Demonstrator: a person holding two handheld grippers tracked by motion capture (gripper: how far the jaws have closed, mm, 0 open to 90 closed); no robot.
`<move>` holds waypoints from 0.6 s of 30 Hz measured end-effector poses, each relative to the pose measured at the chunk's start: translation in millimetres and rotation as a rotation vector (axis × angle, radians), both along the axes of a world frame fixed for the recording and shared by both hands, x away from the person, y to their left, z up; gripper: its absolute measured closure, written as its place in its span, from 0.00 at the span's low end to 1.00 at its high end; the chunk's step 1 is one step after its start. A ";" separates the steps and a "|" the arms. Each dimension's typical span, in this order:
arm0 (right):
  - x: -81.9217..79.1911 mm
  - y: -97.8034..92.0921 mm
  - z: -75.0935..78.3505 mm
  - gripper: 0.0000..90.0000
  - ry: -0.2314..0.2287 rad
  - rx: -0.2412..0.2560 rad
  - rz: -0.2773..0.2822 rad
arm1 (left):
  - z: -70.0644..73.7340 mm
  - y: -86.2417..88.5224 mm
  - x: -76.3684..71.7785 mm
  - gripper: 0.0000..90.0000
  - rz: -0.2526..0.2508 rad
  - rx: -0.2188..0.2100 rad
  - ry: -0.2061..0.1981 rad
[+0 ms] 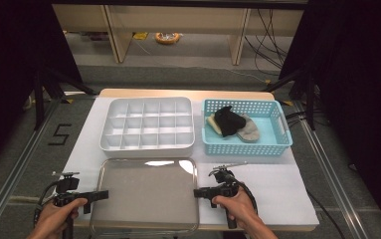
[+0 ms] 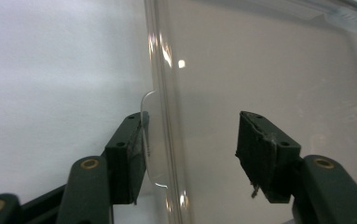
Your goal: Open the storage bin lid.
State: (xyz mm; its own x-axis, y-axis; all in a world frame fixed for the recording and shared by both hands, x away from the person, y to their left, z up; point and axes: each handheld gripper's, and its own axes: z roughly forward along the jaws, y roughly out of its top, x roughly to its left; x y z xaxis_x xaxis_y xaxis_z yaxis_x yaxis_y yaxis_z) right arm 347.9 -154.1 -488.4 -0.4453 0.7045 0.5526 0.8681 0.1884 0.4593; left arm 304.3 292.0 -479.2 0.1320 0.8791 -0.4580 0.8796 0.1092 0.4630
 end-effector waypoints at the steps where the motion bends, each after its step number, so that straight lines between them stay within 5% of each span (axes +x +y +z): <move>1: -0.5 0.1 0.7 0.73 -0.008 -0.010 -0.002 | 0.4 -0.1 -0.3 0.46 -0.001 0.010 -0.003; 10: -1.3 0.3 2.4 0.63 -0.012 -0.010 0.000 | 9.3 5.3 -1.1 0.48 -0.011 0.090 -0.058; 12: -0.8 -2.6 6.7 0.61 -0.045 -0.047 -0.004 | 13.7 7.0 -0.8 0.48 -0.012 0.090 -0.066; 18: -0.1 -16.0 18.5 0.52 -0.045 -0.040 -0.053 | 24.8 -2.1 -4.5 0.49 -0.047 0.065 -0.094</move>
State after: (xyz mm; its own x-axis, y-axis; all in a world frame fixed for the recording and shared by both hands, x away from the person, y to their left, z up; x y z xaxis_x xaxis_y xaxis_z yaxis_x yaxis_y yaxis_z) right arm 347.7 -170.2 -469.9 -0.4302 0.7487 0.5043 0.8561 0.1612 0.4909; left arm 299.8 289.9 -454.5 0.2131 0.8984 -0.3841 0.8354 0.0363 0.5484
